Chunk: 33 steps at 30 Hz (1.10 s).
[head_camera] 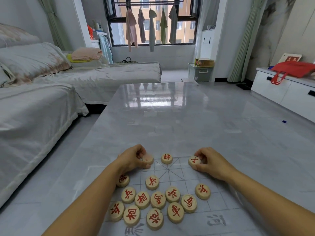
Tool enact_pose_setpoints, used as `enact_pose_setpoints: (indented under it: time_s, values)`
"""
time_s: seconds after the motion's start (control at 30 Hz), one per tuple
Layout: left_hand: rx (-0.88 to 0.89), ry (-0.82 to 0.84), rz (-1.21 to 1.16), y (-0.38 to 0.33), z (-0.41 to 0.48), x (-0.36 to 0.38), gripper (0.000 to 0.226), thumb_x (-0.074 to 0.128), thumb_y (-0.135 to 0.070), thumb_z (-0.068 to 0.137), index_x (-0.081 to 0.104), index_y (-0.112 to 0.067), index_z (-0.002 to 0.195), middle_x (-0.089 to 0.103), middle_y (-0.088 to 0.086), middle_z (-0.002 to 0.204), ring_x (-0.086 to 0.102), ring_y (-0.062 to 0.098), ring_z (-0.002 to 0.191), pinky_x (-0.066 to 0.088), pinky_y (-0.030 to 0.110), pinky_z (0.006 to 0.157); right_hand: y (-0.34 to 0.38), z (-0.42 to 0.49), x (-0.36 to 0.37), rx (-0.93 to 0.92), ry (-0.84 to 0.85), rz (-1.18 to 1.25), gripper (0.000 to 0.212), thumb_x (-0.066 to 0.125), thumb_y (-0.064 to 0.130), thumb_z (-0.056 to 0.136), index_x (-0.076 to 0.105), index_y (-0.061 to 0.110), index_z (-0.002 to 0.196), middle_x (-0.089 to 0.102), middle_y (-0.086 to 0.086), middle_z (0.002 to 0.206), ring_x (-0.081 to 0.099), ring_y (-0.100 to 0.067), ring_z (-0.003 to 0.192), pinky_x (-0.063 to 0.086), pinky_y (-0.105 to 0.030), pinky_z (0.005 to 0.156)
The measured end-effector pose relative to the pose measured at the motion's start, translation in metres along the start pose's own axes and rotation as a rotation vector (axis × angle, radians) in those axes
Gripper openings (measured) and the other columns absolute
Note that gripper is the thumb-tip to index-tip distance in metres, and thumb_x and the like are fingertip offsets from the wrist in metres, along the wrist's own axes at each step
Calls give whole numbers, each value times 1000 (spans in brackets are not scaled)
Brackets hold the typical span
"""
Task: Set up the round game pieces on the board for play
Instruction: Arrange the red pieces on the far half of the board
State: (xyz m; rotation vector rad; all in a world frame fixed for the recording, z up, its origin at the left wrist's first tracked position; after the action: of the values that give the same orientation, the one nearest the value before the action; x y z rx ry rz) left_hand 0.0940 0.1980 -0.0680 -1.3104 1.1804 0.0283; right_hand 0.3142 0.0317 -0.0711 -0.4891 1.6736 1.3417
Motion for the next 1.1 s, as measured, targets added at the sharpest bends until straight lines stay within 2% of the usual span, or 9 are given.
enact_pose_setpoints:
  time_s: [0.1,0.2,0.27,0.37,0.47,0.53,0.6,0.77,1.1]
  values:
    - [4,11,-5,1,1,0,36,81,-16,66,56,-23,90,51,-4,84,46,15,78,44,40,89,10,13,2,-29,33,12,40,67,30,82,55,23,119,46,3,105,50,-13,94,43,-27,90]
    - [8,24,29,2,2,1,34,78,-19,70,56,-30,94,51,-5,88,48,16,83,40,48,99,15,21,9,-58,32,13,42,64,30,84,53,26,124,45,5,105,49,-15,101,40,-33,96]
    - [14,24,70,1,2,2,33,76,-22,73,55,-34,96,50,-5,90,48,17,86,37,51,101,13,22,14,-90,-20,-46,42,61,34,85,52,32,126,44,9,104,46,-15,106,34,-31,92]
    - [21,27,130,-2,3,4,32,72,-26,77,53,-38,100,47,-5,89,46,18,88,36,51,102,12,21,21,-154,-60,-69,42,59,38,86,50,36,127,43,13,103,42,-11,102,26,-28,84]
    - [6,18,160,-6,2,6,34,71,-30,78,55,-40,107,47,-4,90,50,25,97,36,50,102,9,23,22,-147,-47,-62,51,62,43,82,47,34,130,45,12,106,44,-13,107,26,-28,85]
    - [-8,-9,182,-7,1,7,40,73,-36,75,54,-42,109,48,-4,95,50,23,101,35,44,100,8,25,23,-123,-42,-52,55,65,48,79,47,31,128,49,9,113,45,-13,108,29,-29,88]
    - [-13,-45,186,-7,-1,8,43,74,-41,71,50,-44,107,47,-8,93,47,18,96,34,39,94,10,27,25,-94,-63,-52,51,66,49,78,51,29,122,52,6,115,46,-13,108,30,-30,89]
    - [9,-86,183,-6,-2,9,28,71,-43,75,50,-42,93,43,-13,84,44,14,88,28,33,81,14,26,30,-110,-147,-67,40,65,48,79,57,29,113,55,5,109,49,-15,105,30,-30,85]
    - [15,-106,257,-10,-3,11,29,68,-44,77,53,-42,102,49,-5,100,47,17,101,26,33,82,14,25,30,-133,-165,-40,41,68,49,75,60,30,111,54,7,101,48,-13,100,30,-31,84]
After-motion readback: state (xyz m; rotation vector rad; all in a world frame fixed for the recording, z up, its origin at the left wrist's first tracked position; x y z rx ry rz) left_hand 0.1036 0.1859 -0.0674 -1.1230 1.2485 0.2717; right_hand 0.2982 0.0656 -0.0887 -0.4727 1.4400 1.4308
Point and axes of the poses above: each hand's wrist, its own z-axis towards the middle knuckle, its own x-axis out of the palm, y = z × x, the point moved 3 cm from there along z, towards the middle knuckle
